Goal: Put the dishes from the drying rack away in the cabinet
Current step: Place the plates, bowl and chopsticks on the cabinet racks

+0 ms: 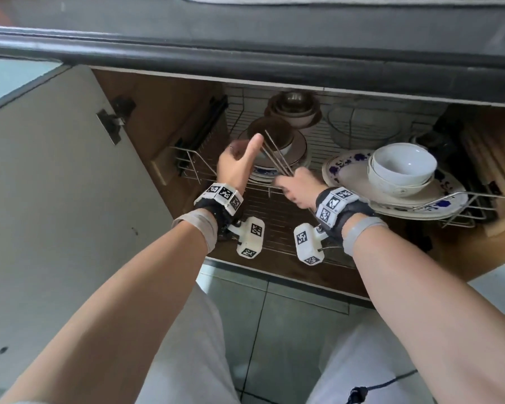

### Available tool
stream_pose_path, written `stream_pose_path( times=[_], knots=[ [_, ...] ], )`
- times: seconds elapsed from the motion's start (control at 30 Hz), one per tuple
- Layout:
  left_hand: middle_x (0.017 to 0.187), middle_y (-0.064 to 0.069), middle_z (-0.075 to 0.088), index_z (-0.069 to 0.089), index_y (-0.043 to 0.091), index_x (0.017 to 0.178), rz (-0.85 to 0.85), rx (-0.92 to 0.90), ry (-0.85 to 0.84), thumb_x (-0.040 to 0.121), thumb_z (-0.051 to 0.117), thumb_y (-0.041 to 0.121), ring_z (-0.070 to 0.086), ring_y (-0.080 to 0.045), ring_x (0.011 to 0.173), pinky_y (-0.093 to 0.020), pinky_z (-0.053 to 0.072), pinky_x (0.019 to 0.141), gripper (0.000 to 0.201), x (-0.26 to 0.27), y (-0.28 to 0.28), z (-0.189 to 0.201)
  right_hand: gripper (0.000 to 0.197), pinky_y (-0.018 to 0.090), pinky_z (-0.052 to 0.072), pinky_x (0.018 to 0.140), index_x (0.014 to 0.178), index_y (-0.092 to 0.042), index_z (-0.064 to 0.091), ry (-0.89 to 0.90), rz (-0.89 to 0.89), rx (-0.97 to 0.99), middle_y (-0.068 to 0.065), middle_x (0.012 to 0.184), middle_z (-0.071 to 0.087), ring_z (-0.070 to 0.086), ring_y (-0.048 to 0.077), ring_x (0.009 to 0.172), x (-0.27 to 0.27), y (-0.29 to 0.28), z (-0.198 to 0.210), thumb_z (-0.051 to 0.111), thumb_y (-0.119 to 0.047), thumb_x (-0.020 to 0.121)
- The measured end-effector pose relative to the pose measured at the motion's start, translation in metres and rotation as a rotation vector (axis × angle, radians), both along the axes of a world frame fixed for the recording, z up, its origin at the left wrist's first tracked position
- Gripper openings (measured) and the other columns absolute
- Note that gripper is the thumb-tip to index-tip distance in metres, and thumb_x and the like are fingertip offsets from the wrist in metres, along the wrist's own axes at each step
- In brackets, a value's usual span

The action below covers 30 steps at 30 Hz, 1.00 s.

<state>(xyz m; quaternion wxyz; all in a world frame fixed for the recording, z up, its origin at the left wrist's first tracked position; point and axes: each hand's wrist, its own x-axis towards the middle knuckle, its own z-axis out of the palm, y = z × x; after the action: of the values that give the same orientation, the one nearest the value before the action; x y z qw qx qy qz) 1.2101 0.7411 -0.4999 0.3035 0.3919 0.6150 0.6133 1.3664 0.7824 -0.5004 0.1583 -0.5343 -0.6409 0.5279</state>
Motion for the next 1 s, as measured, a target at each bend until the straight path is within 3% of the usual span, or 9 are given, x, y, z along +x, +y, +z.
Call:
stream_pose_path(
  times=[0.07, 0.17, 0.27, 0.53, 0.67, 0.77, 0.83, 0.9, 1.0],
  knots=[
    [0.053, 0.017, 0.058, 0.068, 0.02, 0.087, -0.116, -0.021, -0.003, 0.088, 0.071, 0.044, 0.05, 0.003, 0.048, -0.015, 0.039, 0.05, 0.024, 0.006, -0.013, -0.007, 0.035, 0.02, 0.021, 0.037, 0.062, -0.02, 0.041, -0.037, 0.106, -0.067, -0.004, 0.047, 0.034, 0.026, 0.012, 0.034, -0.006, -0.013, -0.012, 0.061, -0.03, 0.089],
    [0.049, 0.008, 0.055, 0.065, 0.002, 0.079, -0.217, -0.119, 0.101, 0.086, 0.075, 0.034, 0.044, -0.003, 0.038, -0.018, 0.036, 0.042, 0.035, 0.008, -0.032, -0.018, 0.04, 0.021, 0.019, 0.04, 0.059, -0.02, 0.042, -0.066, 0.142, -0.107, -0.005, 0.042, 0.034, 0.025, 0.013, 0.034, -0.014, -0.025, -0.029, 0.063, -0.035, 0.089],
    [0.037, 0.008, 0.047, 0.059, 0.003, 0.07, -0.241, -0.192, 0.116, 0.094, 0.067, 0.029, 0.038, -0.003, 0.031, -0.015, 0.031, 0.036, 0.036, 0.007, -0.047, -0.03, 0.04, 0.022, 0.024, 0.041, 0.061, -0.019, 0.048, -0.076, 0.196, -0.135, -0.006, 0.044, 0.039, 0.029, 0.013, 0.035, -0.017, -0.037, -0.044, 0.067, -0.043, 0.087],
    [0.039, 0.006, 0.052, 0.064, 0.014, 0.076, -0.152, -0.495, -0.14, 0.098, 0.058, 0.027, 0.041, -0.006, 0.029, -0.014, 0.026, 0.034, 0.027, 0.022, -0.063, -0.076, 0.031, 0.021, 0.034, 0.039, 0.093, -0.014, 0.069, 0.057, 0.341, -0.112, -0.006, 0.059, 0.048, 0.039, 0.007, 0.041, 0.031, -0.054, -0.083, 0.049, -0.036, 0.102],
    [0.048, 0.002, 0.062, 0.064, 0.01, 0.068, -0.184, -0.625, -0.062, 0.097, 0.057, 0.042, 0.05, -0.009, 0.038, -0.021, 0.033, 0.043, 0.043, 0.051, -0.057, -0.091, 0.038, 0.019, 0.017, 0.035, 0.081, -0.017, 0.061, -0.059, 0.235, -0.171, -0.006, 0.056, 0.038, 0.027, 0.007, 0.038, 0.058, -0.055, -0.094, 0.041, -0.041, 0.102],
    [0.06, 0.001, 0.069, 0.066, 0.013, 0.086, -0.266, -0.663, -0.042, 0.099, 0.052, 0.045, 0.058, -0.008, 0.041, -0.019, 0.034, 0.044, 0.038, 0.07, -0.042, -0.097, 0.038, 0.016, 0.019, 0.03, 0.08, -0.015, 0.059, -0.142, 0.117, -0.124, -0.004, 0.057, 0.038, 0.027, 0.008, 0.038, 0.09, -0.049, -0.09, 0.041, -0.04, 0.103],
    [0.053, 0.003, 0.068, 0.066, 0.014, 0.094, -0.306, -0.687, -0.046, 0.1, 0.052, 0.041, 0.058, -0.006, 0.036, -0.021, 0.036, 0.048, 0.031, 0.082, -0.032, -0.101, 0.039, 0.016, 0.022, 0.029, 0.082, -0.013, 0.061, -0.198, 0.017, -0.12, -0.003, 0.056, 0.041, 0.03, 0.008, 0.037, 0.117, -0.042, -0.091, 0.041, -0.039, 0.103],
    [0.048, 0.004, 0.067, 0.064, 0.012, 0.1, -0.336, -0.704, -0.047, 0.1, 0.053, 0.033, 0.057, -0.006, 0.034, -0.021, 0.038, 0.048, 0.024, 0.096, -0.024, -0.103, 0.041, 0.019, 0.027, 0.034, 0.08, -0.012, 0.063, -0.24, -0.114, -0.112, -0.002, 0.057, 0.044, 0.034, 0.011, 0.039, 0.144, -0.033, -0.096, 0.041, -0.038, 0.103],
    [0.064, 0.0, 0.067, 0.063, 0.01, 0.107, -0.386, -0.726, -0.033, 0.098, 0.056, 0.025, 0.057, -0.006, 0.036, -0.019, 0.041, 0.043, 0.019, 0.115, -0.015, -0.105, 0.04, 0.026, 0.03, 0.046, 0.07, -0.014, 0.062, -0.337, -0.309, -0.041, 0.003, 0.066, 0.051, 0.041, 0.018, 0.049, 0.177, -0.023, -0.1, 0.043, -0.032, 0.1]
  ],
)
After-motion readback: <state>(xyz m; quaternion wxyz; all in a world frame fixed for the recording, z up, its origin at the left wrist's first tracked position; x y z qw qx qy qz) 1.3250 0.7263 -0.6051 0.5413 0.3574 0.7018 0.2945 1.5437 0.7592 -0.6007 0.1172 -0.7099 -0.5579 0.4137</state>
